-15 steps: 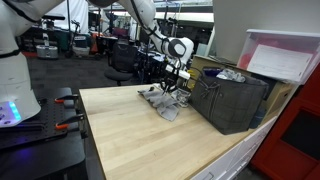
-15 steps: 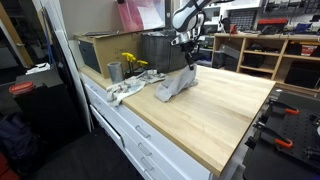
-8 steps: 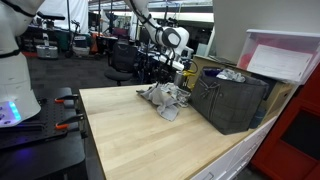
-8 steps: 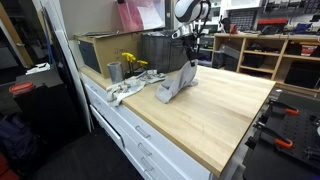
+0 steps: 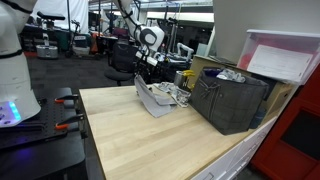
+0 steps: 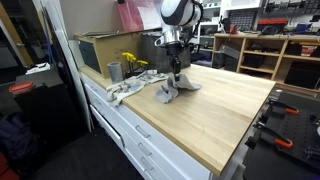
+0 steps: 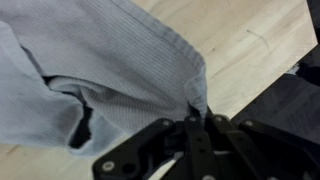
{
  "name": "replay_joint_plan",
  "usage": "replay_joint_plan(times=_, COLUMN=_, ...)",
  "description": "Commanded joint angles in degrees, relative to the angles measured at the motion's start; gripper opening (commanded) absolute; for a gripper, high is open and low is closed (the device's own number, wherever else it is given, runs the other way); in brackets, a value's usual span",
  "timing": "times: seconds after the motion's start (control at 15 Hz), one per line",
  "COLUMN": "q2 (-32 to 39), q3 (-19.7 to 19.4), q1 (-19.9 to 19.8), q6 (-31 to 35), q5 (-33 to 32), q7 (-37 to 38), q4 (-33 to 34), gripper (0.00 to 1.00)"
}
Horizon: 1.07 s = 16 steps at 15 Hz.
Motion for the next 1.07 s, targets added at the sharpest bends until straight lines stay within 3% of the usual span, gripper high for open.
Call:
replay_joint_plan(times=0.0, q2=-4.6, q3=2.0, q1=2.1, q6=2.4, q5=1.9, q7=-0.7, q4=-5.9, gripper=0.01)
replay_joint_plan(times=0.07, q2=-5.4, q3=2.4, q1=2.2, q6=2.1, q5=1.9, q7=-2.1, q4=-7.1, gripper=0.01)
replay_joint_plan(times=0.13, q2=-6.3, q3=2.8, q1=2.0, q6=2.3, q5=2.3, q7=-3.4, q4=-8.5, gripper=0.29)
replay_joint_plan(times=0.2, q2=-7.2, q3=2.6, q1=1.8, q6=2.7, q5=2.3, q7=-4.0, q4=-9.9, gripper=0.3)
replay_joint_plan(times=0.33, q2=-9.1, q3=1.5, q1=0.8, q6=3.1, q5=2.1, q7=-5.0, q4=-12.7, gripper=0.43)
replay_joint_plan(times=0.73, q2=-11.3, q3=-5.0, q1=-3.6, q6=6.8, q5=2.1, q7=-4.8, q4=-15.2, gripper=0.89)
replay_joint_plan(times=0.87, q2=-9.9, q3=-7.0, q1=-4.5, q6=8.9, q5=1.9, q7=-2.4, q4=-13.8, gripper=0.99)
replay_joint_plan(times=1.0, q2=-7.7, q3=-8.7, q1=-5.3, q6=11.5, q5=1.7, q7=0.4, q4=-12.6, gripper=1.0)
